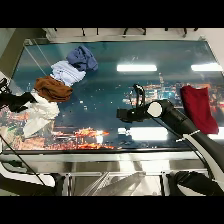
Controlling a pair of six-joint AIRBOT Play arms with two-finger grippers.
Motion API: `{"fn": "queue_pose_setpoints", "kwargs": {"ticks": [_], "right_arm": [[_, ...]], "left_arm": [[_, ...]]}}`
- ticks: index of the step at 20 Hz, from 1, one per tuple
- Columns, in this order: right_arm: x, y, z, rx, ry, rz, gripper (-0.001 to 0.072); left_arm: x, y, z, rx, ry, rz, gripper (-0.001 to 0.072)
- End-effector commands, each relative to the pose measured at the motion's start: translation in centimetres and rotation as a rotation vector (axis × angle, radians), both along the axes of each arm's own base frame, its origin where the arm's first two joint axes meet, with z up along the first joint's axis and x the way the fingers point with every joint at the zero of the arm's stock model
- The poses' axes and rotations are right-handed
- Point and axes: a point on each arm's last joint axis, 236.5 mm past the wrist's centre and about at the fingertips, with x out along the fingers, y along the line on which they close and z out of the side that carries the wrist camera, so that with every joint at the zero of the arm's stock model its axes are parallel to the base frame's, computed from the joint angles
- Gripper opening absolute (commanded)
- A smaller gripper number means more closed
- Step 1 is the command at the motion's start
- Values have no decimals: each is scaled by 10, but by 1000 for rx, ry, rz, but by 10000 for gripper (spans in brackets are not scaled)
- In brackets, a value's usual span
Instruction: Fold the shirts.
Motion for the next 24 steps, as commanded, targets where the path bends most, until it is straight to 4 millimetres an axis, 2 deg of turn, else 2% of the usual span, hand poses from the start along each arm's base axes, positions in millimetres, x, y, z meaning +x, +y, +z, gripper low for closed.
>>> {"fn": "queue_pose_setpoints", "kwargs": {"ticks": [1,3,4,6,9,10,12,14,16,19,21,24], "right_arm": [[0,0,0,0,0,-1,22],[10,2,4,17,-38,-23,22],[13,2,5,21,-47,-28,21],[13,2,5,22,-48,-29,22],[10,-2,3,11,-26,-25,21],[3,-6,-1,-4,10,-13,21],[-19,-16,-8,-43,99,31,22],[-38,-19,-5,-69,91,155,22],[-36,-22,11,-64,12,205,22],[-24,-43,47,-40,-108,181,22],[-15,-68,71,-42,-180,133,22],[-12,-124,86,-153,-239,70,22]], "left_arm": [[17,-2,-32,0,15,-18,436],[10,-12,-42,-20,60,-52,10],[4,-15,-42,-30,81,-72,12],[-5,-18,-27,-38,91,-81,12],[-26,-24,18,-14,32,-50,12],[-36,-31,32,-12,11,-50,11],[-56,-60,59,-36,-40,-44,12],[-71,-113,82,-110,-117,-76,12],[-83,-175,95,-174,-182,-164,11],[-102,-268,100,-217,-223,-328,11],[-109,-324,106,-265,-258,-382,12],[-117,-396,109,-335,-299,-454,11]]}}
